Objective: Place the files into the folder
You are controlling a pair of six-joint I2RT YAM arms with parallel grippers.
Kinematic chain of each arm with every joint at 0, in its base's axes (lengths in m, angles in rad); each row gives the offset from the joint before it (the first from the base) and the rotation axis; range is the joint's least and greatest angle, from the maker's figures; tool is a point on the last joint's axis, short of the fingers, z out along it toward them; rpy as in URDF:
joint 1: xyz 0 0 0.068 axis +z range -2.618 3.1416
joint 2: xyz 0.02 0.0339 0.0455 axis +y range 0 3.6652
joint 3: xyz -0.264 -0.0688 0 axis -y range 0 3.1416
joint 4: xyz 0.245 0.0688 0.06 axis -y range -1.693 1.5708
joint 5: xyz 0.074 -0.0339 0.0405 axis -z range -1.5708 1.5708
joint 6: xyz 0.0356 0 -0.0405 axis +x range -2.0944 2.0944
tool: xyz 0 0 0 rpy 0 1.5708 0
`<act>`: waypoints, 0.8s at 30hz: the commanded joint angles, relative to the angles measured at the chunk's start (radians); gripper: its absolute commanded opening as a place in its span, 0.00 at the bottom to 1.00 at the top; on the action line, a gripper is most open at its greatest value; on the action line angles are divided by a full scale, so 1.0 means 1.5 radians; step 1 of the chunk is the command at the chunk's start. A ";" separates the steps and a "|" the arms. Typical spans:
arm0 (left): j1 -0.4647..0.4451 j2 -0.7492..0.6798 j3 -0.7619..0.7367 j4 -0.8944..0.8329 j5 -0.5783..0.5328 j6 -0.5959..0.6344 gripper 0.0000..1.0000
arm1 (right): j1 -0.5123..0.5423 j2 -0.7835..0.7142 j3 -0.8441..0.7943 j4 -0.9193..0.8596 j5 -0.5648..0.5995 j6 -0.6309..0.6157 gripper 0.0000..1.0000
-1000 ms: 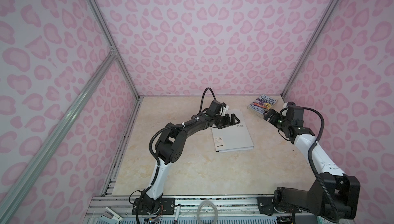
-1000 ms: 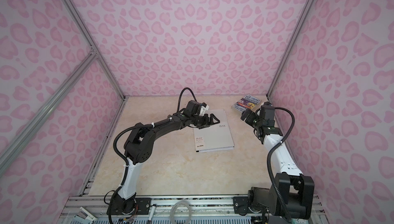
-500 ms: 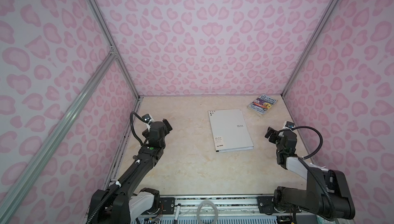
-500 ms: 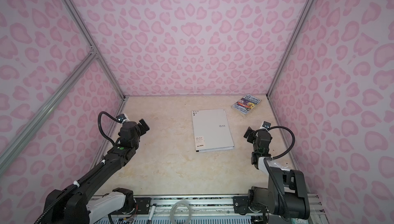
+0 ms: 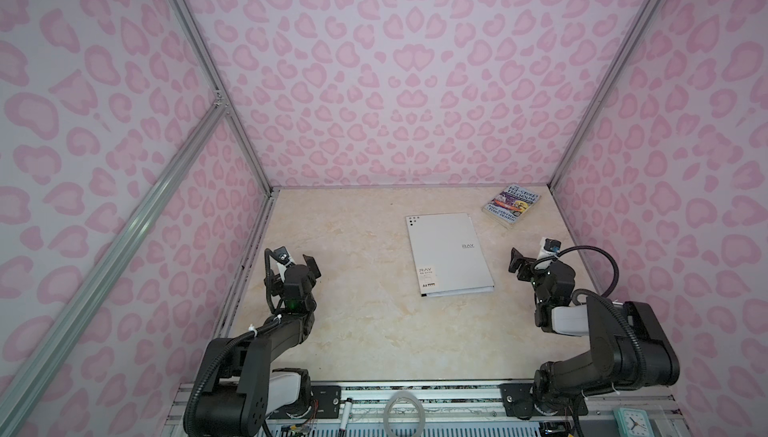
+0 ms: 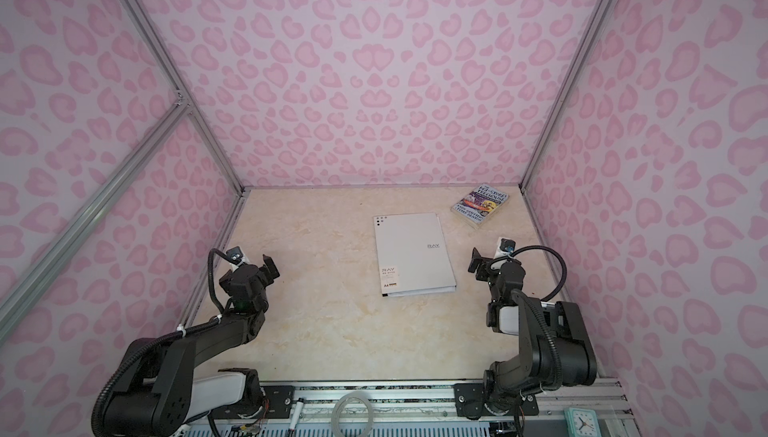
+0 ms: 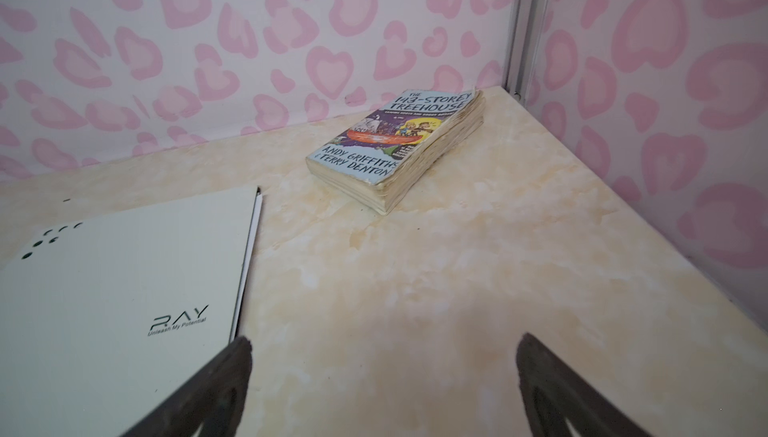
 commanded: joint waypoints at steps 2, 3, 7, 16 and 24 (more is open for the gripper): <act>0.015 0.065 -0.009 0.186 0.043 0.025 0.99 | 0.023 0.048 -0.027 0.144 0.007 -0.037 0.99; 0.023 0.067 0.005 0.163 0.068 0.024 0.99 | 0.020 0.068 -0.031 0.190 0.012 -0.023 0.99; 0.045 0.091 -0.002 0.186 0.170 0.035 0.98 | 0.019 0.055 -0.020 0.145 -0.006 -0.036 0.99; 0.027 0.132 0.025 0.183 0.171 0.069 0.97 | 0.064 0.045 0.034 0.024 0.080 -0.063 0.99; 0.025 0.135 0.031 0.176 0.167 0.068 0.97 | 0.095 0.043 0.047 -0.003 0.132 -0.085 0.99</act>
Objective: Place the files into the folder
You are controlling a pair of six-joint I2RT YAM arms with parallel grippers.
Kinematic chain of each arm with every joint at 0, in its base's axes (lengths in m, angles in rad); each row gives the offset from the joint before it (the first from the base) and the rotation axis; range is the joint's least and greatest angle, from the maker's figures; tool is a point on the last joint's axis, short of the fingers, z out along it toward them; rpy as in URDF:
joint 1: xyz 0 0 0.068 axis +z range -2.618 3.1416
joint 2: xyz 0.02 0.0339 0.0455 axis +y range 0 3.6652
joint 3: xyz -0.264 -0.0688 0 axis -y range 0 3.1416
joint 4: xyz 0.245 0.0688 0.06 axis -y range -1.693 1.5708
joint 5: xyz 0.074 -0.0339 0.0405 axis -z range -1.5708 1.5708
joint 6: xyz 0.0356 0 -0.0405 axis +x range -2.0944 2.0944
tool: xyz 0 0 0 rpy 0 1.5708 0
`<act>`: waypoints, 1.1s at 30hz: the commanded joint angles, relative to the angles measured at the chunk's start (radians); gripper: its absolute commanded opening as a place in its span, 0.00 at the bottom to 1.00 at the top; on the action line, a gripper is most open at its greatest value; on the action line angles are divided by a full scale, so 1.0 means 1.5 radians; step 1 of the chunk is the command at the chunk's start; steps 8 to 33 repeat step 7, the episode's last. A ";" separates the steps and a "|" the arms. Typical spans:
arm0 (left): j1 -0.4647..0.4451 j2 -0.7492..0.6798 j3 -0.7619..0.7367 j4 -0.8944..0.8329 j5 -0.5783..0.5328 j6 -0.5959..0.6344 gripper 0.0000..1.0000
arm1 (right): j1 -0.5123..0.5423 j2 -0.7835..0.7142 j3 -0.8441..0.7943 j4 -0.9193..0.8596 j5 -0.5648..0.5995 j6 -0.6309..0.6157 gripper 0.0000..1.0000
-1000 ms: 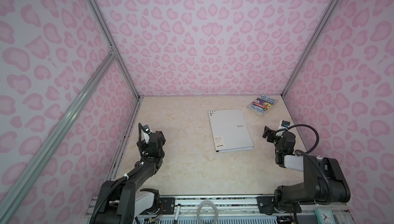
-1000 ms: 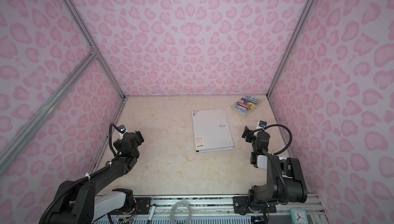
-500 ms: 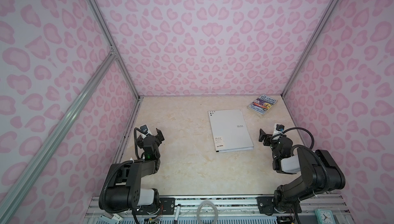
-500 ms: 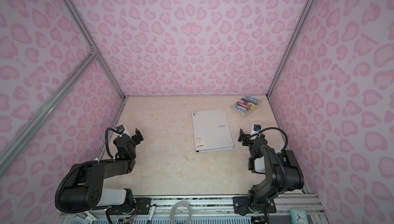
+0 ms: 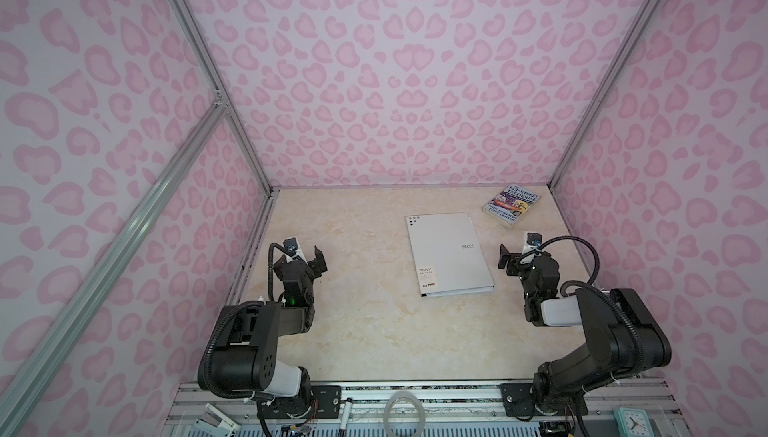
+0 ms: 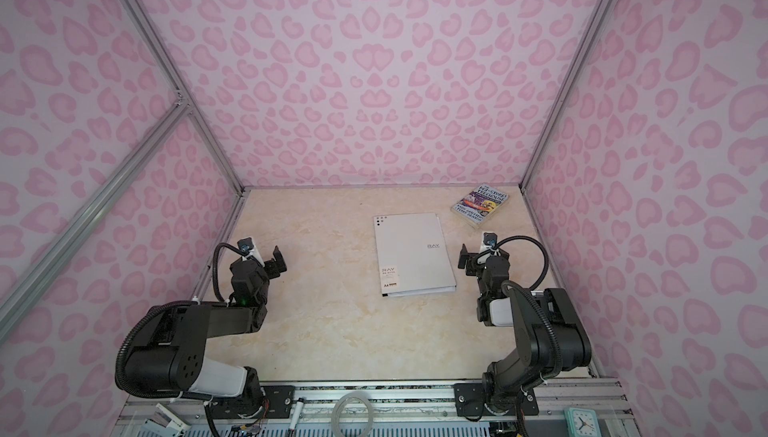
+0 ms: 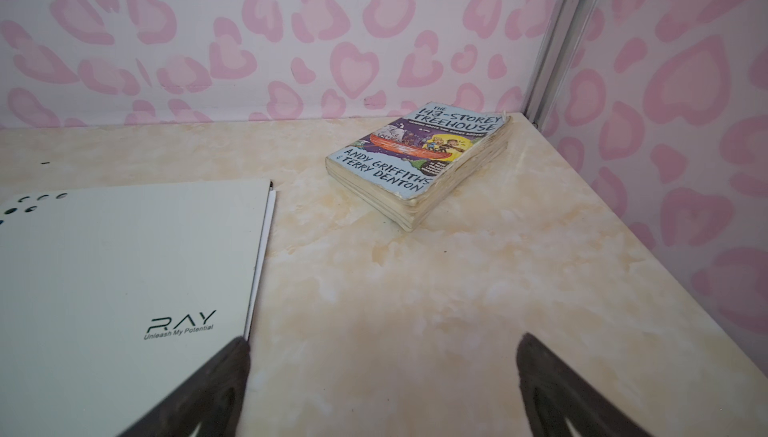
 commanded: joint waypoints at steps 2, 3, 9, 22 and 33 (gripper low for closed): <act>0.005 0.011 0.022 -0.006 0.009 0.005 0.97 | 0.007 0.000 0.000 -0.003 0.032 -0.013 0.99; 0.010 0.013 0.026 -0.011 0.019 0.003 0.97 | 0.007 0.000 0.000 -0.004 0.031 -0.013 0.99; 0.010 0.000 0.004 0.015 0.024 0.006 0.97 | 0.008 -0.001 -0.001 -0.003 0.036 -0.015 0.99; 0.010 0.000 0.004 0.015 0.024 0.006 0.97 | 0.008 -0.001 -0.001 -0.003 0.036 -0.015 0.99; 0.010 0.000 0.004 0.015 0.024 0.006 0.97 | 0.008 -0.001 -0.001 -0.003 0.036 -0.015 0.99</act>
